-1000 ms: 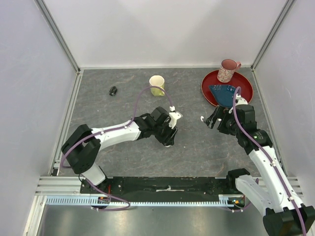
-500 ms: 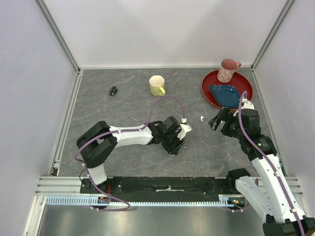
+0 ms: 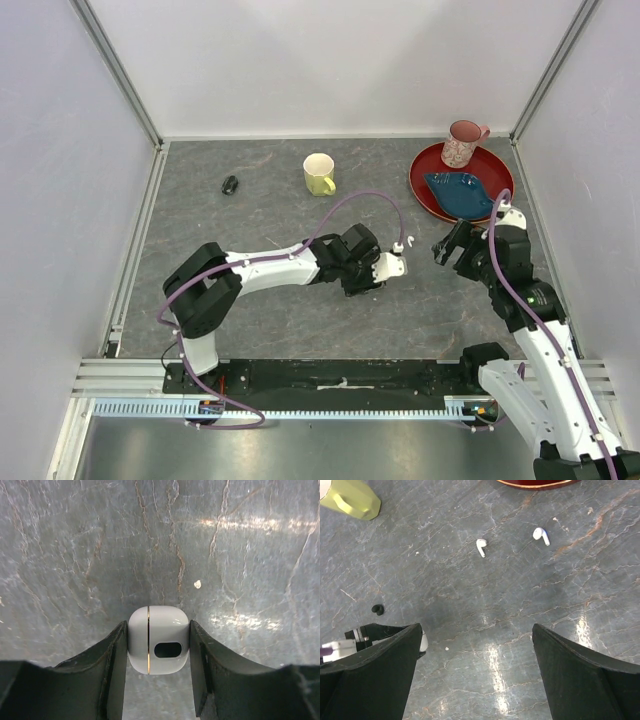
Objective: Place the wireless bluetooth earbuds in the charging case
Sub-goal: Place the charging case at the center of the board.
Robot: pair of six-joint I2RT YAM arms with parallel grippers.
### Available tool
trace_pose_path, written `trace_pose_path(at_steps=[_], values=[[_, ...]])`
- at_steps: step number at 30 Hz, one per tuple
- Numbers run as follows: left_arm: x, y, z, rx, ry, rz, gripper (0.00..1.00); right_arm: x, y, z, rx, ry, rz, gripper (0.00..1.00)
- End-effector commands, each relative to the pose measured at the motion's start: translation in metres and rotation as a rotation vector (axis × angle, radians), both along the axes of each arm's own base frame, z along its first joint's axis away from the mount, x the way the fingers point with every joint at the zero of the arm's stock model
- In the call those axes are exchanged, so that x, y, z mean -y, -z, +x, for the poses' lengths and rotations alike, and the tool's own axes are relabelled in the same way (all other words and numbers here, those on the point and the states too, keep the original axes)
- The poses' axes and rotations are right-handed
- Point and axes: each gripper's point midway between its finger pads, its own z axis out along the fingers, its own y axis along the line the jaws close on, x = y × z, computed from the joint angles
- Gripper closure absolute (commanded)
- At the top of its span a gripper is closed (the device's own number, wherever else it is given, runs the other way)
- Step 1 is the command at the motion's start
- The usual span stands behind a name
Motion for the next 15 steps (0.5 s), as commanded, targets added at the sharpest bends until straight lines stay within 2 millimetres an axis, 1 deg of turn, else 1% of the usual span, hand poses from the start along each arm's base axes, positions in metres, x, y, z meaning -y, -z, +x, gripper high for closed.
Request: trace_pose_path(at_steps=[1, 5, 8, 9, 10, 11, 12, 13, 14, 15], values=[[0.003, -0.006, 0.012, 0.156, 0.214, 0.056, 0.83, 0.011, -0.021, 0.0, 0.068, 0.052, -0.02, 0.02], [-0.004, 0.002, 0.005, 0.151, 0.299, 0.1, 0.85, 0.014, -0.029, -0.001, 0.099, 0.066, -0.024, 0.02], [-0.006, 0.008, -0.006, 0.083, 0.336, 0.097, 0.86, 0.016, -0.031, -0.001, 0.109, 0.066, -0.031, 0.02], [-0.003, 0.01, -0.01, 0.054, 0.351, 0.088, 0.86, 0.015, -0.031, -0.001, 0.106, 0.063, -0.031, 0.02], [-0.007, 0.014, -0.015, 0.02, 0.358, 0.108, 0.86, 0.015, -0.031, -0.001, 0.106, 0.061, -0.034, 0.02], [-0.008, 0.016, -0.017, -0.004, 0.365, 0.112, 0.85, 0.015, -0.031, 0.0, 0.106, 0.058, -0.036, 0.02], [-0.003, 0.018, -0.019, -0.042, 0.372, 0.108, 0.84, 0.015, -0.031, 0.0, 0.106, 0.058, -0.037, 0.02], [-0.004, 0.02, -0.019, -0.07, 0.366, 0.118, 0.82, 0.015, -0.031, 0.0, 0.106, 0.059, -0.037, 0.02], [-0.009, 0.022, -0.025, -0.121, 0.372, 0.136, 0.8, 0.015, -0.031, -0.001, 0.107, 0.054, -0.041, 0.02], [-0.005, 0.02, -0.023, -0.134, 0.366, 0.134, 0.78, 0.015, -0.031, 0.0, 0.108, 0.054, -0.042, 0.02]])
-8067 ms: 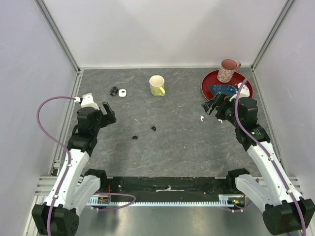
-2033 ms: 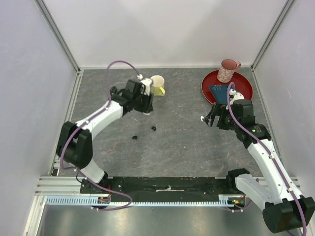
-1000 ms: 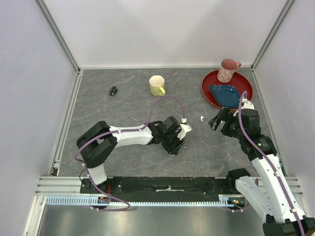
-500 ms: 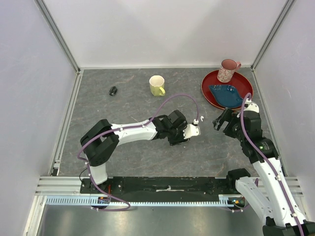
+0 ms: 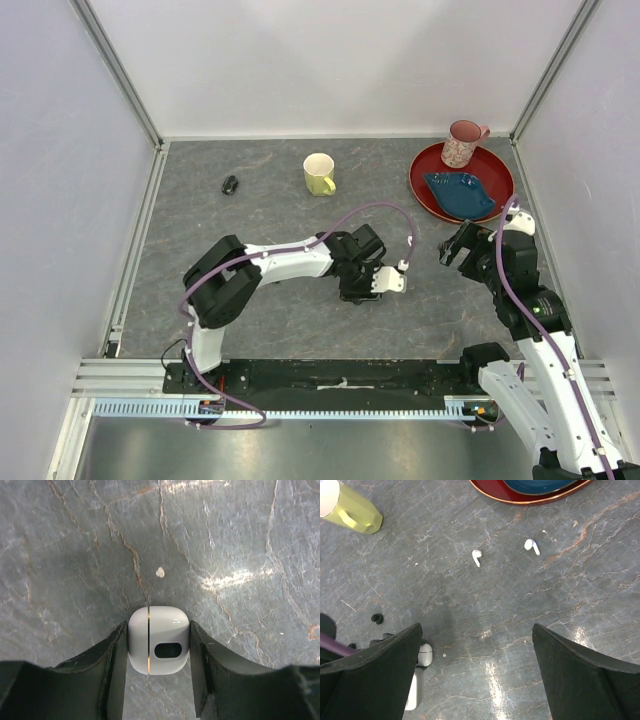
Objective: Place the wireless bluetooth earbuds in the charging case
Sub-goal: Place the charging case at the center of the board.
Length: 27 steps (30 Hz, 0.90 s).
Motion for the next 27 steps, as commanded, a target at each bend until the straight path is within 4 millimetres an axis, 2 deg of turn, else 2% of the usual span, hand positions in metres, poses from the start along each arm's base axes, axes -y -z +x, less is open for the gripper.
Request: trace_pose_path(at_steps=[1, 10, 11, 12, 16, 17, 18, 20, 22, 27], values=[[0.004, -0.001, -0.01, -0.127, 0.059, 0.022, 0.78, 0.004, -0.019, 0.004, 0.052, 0.011, -0.019, 0.02], [0.003, -0.014, -0.008, -0.113, 0.045, -0.014, 0.68, 0.004, -0.024, 0.007, 0.063, -0.012, -0.046, 0.02], [0.0, -0.015, -0.009, -0.112, 0.041, -0.014, 0.64, 0.004, -0.024, 0.008, 0.062, -0.018, -0.051, 0.02], [0.001, -0.017, -0.008, -0.106, 0.037, -0.019, 0.54, 0.004, -0.025, 0.008, 0.065, -0.021, -0.055, 0.02], [0.0, -0.025, -0.004, -0.085, 0.013, -0.046, 0.51, 0.0, -0.034, 0.011, 0.089, -0.05, -0.061, 0.02], [-0.002, -0.025, -0.003, -0.082, 0.001, -0.047, 0.43, -0.001, -0.035, 0.011, 0.093, -0.057, -0.064, 0.02], [-0.002, -0.03, -0.002, -0.074, -0.006, -0.062, 0.4, -0.001, -0.037, 0.011, 0.101, -0.063, -0.065, 0.02], [-0.002, -0.034, 0.001, -0.065, -0.025, -0.085, 0.25, -0.002, -0.04, 0.013, 0.113, -0.072, -0.068, 0.02], [0.001, -0.044, 0.005, -0.041, -0.031, -0.119, 0.24, -0.003, -0.042, 0.013, 0.121, -0.078, -0.069, 0.02], [-0.004, -0.047, 0.013, -0.006, -0.059, -0.111, 0.19, -0.002, -0.042, 0.014, 0.119, -0.084, -0.083, 0.02]])
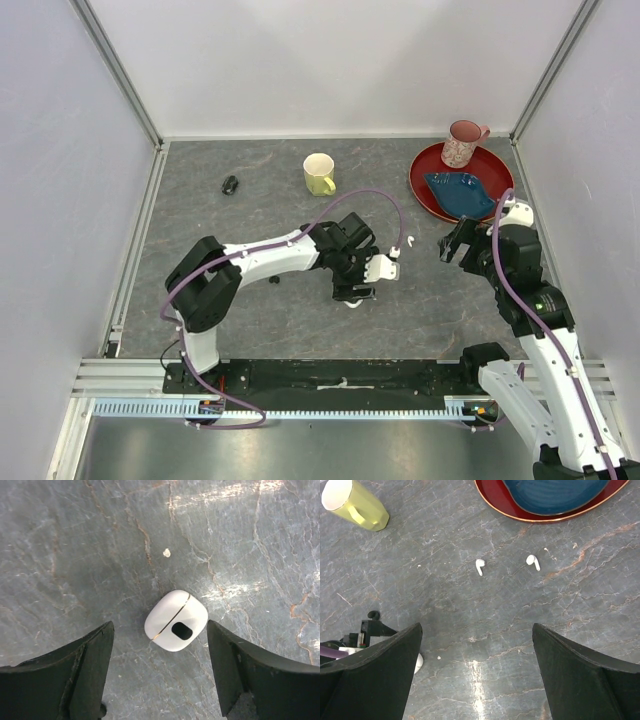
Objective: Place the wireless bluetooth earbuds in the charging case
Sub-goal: Place the charging case at the center of the board, then pick up the charging case at the center of the board.
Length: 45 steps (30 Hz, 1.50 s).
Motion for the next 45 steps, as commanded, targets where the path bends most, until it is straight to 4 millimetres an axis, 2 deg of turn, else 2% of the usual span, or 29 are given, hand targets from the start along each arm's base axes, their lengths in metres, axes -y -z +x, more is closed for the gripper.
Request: trace_pose_path(at_steps=[1, 4, 5, 6, 9, 10, 11, 12, 13, 14, 15, 17, 19, 24, 25, 29, 31, 34, 35, 37, 42, 43, 45], values=[[0.006, -0.03, 0.016, 0.075, -0.052, -0.078, 0.16, -0.002, -0.025, 0.008, 0.079, -0.025, -0.014, 0.02], [0.001, -0.048, 0.029, 0.095, -0.136, -0.136, 0.12, 0.003, -0.023, 0.009, 0.085, -0.03, -0.061, 0.02], [-0.006, -0.059, 0.029, 0.097, -0.19, -0.163, 0.11, 0.003, -0.023, 0.011, 0.088, -0.035, -0.072, 0.02], [-0.005, -0.07, 0.035, 0.123, -0.221, -0.21, 0.11, 0.003, -0.02, 0.011, 0.084, -0.041, -0.08, 0.02], [-0.025, -0.094, 0.046, 0.192, -0.374, -0.296, 0.09, -0.004, -0.014, 0.014, 0.086, -0.09, -0.084, 0.02], [-0.032, -0.102, 0.049, 0.211, -0.419, -0.322, 0.09, -0.011, -0.007, 0.013, 0.077, -0.135, -0.076, 0.02], [-0.045, -0.095, 0.048, 0.206, -0.496, -0.31, 0.09, -0.019, -0.008, 0.014, 0.101, -0.18, -0.064, 0.02], [-0.054, -0.114, 0.048, 0.228, -0.538, -0.364, 0.09, -0.026, -0.006, 0.014, 0.105, -0.221, -0.055, 0.02], [-0.058, -0.123, 0.05, 0.24, -0.575, -0.404, 0.09, -0.033, 0.003, 0.012, 0.094, -0.262, -0.041, 0.02], [-0.068, -0.117, 0.047, 0.218, -0.648, -0.408, 0.09, -0.049, 0.004, 0.009, 0.09, -0.344, 0.006, 0.02], [-0.075, -0.137, 0.045, 0.23, -0.686, -0.471, 0.09, -0.055, 0.008, 0.008, 0.071, -0.376, 0.03, 0.03], [-0.085, -0.142, 0.04, 0.186, -0.791, -0.525, 0.08, -0.075, 0.021, 0.004, 0.01, -0.469, 0.1, 0.05], [-0.095, -0.16, 0.038, 0.165, -0.873, -0.613, 0.08, -0.085, 0.034, 0.001, -0.027, -0.515, 0.113, 0.07], [-0.103, -0.161, 0.021, 0.01, -0.994, -0.703, 0.08, -0.1, 0.046, 0.002, -0.028, -0.535, 0.024, 0.07], [-0.103, -0.161, 0.019, -0.007, -1.005, -0.708, 0.08, -0.11, 0.052, -0.002, -0.045, -0.568, 0.007, 0.07], [-0.107, -0.144, 0.012, -0.074, -1.063, -0.661, 0.08, -0.128, 0.072, -0.003, -0.07, -0.576, -0.059, 0.07], [-0.106, -0.138, 0.007, -0.106, -1.061, -0.645, 0.08, -0.127, 0.083, -0.001, -0.067, -0.531, -0.117, 0.07], [-0.103, -0.129, -0.002, -0.171, -1.065, -0.638, 0.08, -0.129, 0.085, 0.0, -0.011, -0.512, -0.146, 0.09], [-0.104, -0.128, -0.004, -0.187, -1.073, -0.639, 0.08, -0.134, 0.081, 0.002, 0.024, -0.519, -0.133, 0.13], [-0.108, -0.124, -0.007, -0.196, -1.093, -0.647, 0.07, -0.144, 0.086, -0.005, 0.046, -0.555, -0.141, 0.15], [-0.121, -0.128, -0.01, -0.179, -1.141, -0.709, 0.06, -0.166, 0.092, -0.013, 0.082, -0.625, -0.212, 0.15], [-0.124, -0.126, -0.01, -0.175, -1.15, -0.71, 0.05, -0.177, 0.097, -0.02, 0.081, -0.67, -0.24, 0.15], [-0.125, -0.127, -0.011, -0.173, -1.152, -0.72, 0.05, -0.181, 0.102, -0.019, 0.089, -0.672, -0.305, 0.13]])
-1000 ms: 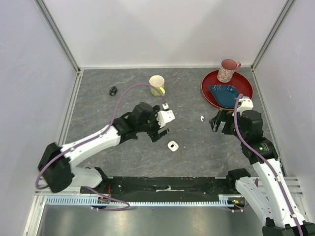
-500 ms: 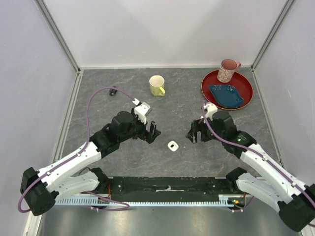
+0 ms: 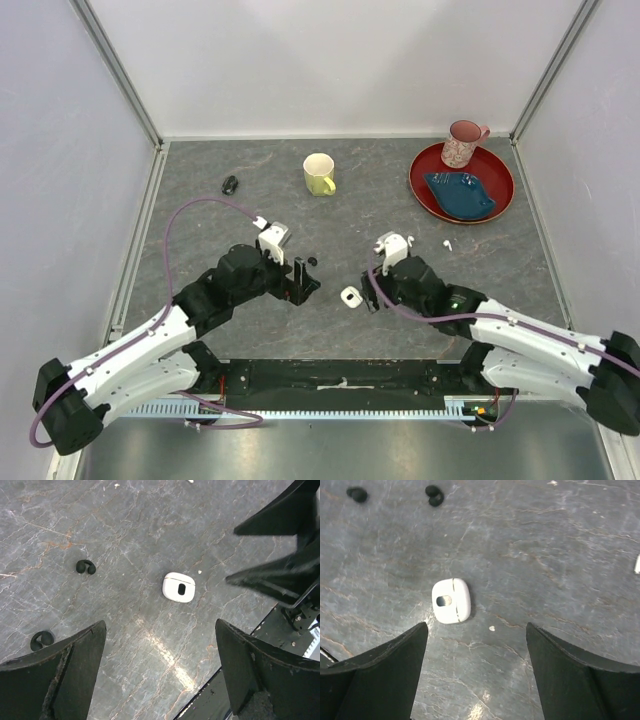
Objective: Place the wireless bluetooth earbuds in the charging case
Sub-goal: Pick up the charging case at the center of the board.
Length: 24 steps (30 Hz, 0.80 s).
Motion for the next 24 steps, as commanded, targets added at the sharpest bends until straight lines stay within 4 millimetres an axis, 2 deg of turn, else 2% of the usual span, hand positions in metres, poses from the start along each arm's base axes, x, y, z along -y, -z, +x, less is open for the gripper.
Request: trace_pose_path(at_steps=[1, 4, 10, 18, 24], values=[[-0.004, -0.014, 0.003, 0.017, -0.058, -0.074, 0.05, -0.021, 0.001, 0.009, 0.109, -0.016, -0.068, 0.14], [-0.004, -0.015, 0.002, 0.013, -0.056, -0.075, 0.05, -0.031, 0.013, 0.008, 0.092, -0.036, -0.079, 0.14], [-0.007, -0.011, 0.002, 0.002, -0.067, -0.061, 0.04, -0.051, 0.021, 0.002, 0.076, -0.072, -0.047, 0.15], [-0.007, -0.01, 0.001, 0.001, -0.069, -0.059, 0.04, -0.058, 0.046, -0.003, 0.013, -0.088, -0.072, 0.15], [-0.008, -0.009, 0.002, 0.001, -0.071, -0.055, 0.04, -0.06, 0.054, -0.005, 0.005, -0.11, -0.082, 0.19]])
